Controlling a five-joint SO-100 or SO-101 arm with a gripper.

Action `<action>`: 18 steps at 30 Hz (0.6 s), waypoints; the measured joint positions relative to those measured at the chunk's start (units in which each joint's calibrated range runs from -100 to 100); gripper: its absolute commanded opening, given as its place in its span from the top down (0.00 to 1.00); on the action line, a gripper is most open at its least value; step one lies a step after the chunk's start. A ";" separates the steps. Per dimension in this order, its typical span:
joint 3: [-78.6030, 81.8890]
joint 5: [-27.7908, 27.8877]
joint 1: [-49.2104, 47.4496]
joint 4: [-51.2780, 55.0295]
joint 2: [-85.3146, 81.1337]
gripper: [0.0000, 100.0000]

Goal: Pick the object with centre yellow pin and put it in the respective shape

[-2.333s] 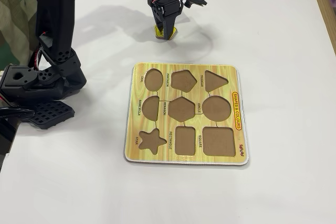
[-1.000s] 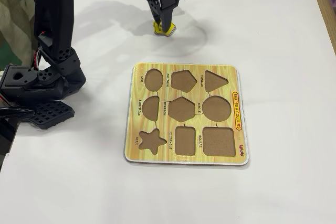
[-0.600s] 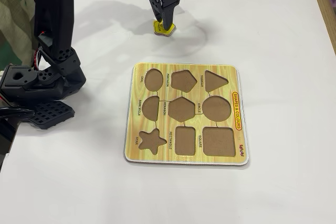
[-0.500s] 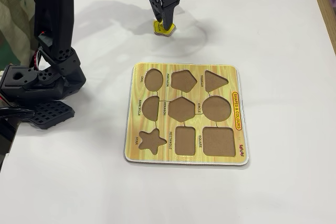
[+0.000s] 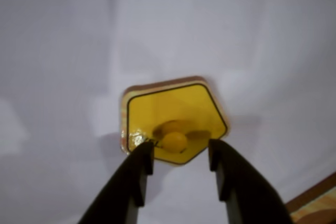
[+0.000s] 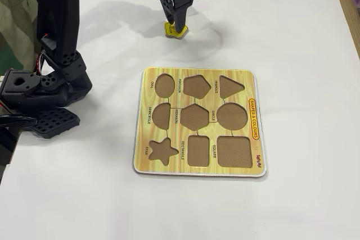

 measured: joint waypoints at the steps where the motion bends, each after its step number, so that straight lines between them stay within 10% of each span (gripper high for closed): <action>1: 0.00 0.00 0.00 0.00 0.00 0.88; 18: -0.09 0.05 0.00 -1.89 1.03 0.88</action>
